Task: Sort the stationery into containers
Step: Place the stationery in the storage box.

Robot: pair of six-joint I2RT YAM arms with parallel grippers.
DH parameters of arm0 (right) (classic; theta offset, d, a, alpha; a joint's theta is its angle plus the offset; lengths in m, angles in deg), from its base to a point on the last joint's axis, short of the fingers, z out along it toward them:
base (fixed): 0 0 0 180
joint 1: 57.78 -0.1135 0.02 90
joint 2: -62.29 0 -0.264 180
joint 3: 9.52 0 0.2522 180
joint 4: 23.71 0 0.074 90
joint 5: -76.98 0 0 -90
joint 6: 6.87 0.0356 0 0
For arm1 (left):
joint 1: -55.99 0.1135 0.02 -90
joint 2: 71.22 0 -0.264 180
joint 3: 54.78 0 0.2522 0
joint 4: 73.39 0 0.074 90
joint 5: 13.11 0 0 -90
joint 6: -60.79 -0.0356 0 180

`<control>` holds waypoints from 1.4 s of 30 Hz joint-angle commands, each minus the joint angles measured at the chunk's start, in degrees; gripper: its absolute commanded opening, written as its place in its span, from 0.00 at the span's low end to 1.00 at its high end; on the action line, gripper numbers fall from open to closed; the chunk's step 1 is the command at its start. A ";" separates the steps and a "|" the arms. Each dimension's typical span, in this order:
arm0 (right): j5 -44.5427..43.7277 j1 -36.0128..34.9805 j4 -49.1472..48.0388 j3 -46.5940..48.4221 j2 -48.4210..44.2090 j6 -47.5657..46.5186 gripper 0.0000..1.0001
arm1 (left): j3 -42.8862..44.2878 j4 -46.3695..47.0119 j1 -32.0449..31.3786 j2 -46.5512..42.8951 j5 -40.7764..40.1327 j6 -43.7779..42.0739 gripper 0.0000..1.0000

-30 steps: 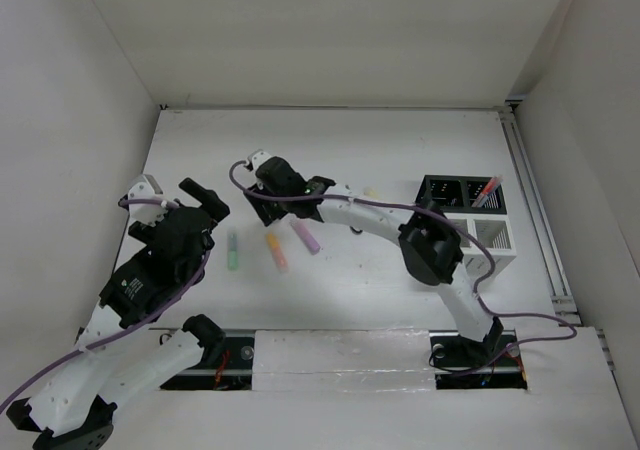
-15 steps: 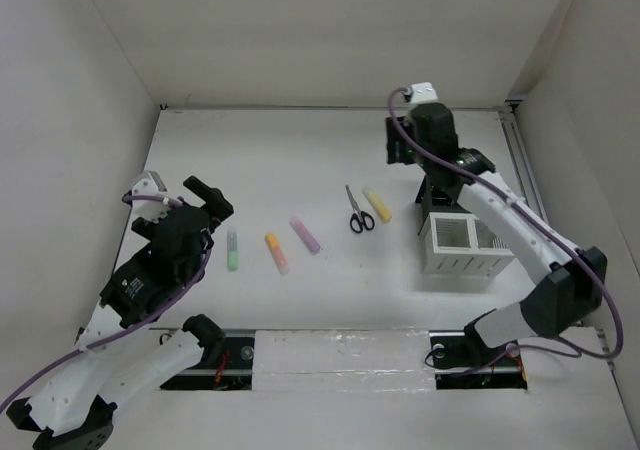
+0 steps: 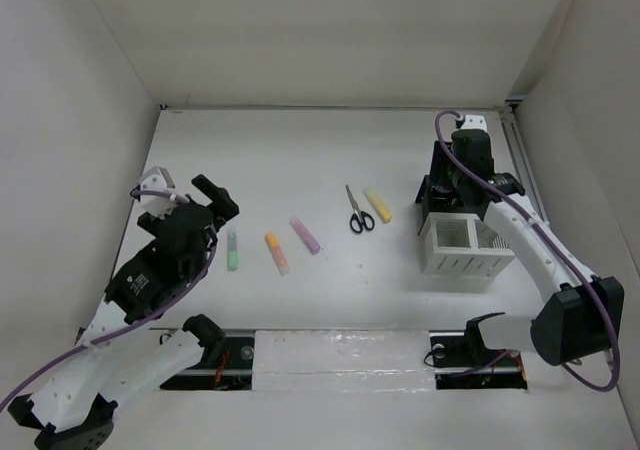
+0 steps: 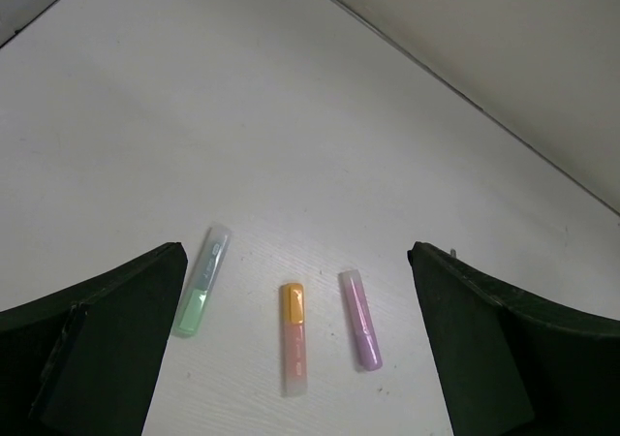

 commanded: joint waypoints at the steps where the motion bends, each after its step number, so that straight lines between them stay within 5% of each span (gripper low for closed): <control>1: -1.77 0.59 -2.29 -0.70 -0.92 1.43 0.00 | -0.41 2.07 0.16 0.39 0.51 -1.28 0.99; 17: -1.77 0.59 -3.35 -6.25 -1.97 3.19 0.00 | -0.41 2.69 0.16 2.14 1.04 -1.81 0.99; 19: -1.77 0.59 -3.35 -6.25 -1.97 3.19 0.09 | -0.41 2.69 0.16 2.67 1.04 -1.81 0.99; 28: -0.72 1.12 -2.82 -3.80 -4.70 3.72 0.76 | -0.41 2.69 0.16 2.67 1.57 -2.33 0.99; 34: -1.25 0.51 -1.16 -0.98 -6.01 3.72 0.95 | -0.41 3.21 0.16 2.67 1.57 -2.33 0.99; 42: 0.51 -6.95 -1.32 1.31 -6.98 3.72 0.96 | -0.41 3.21 0.16 2.67 1.57 -2.33 0.99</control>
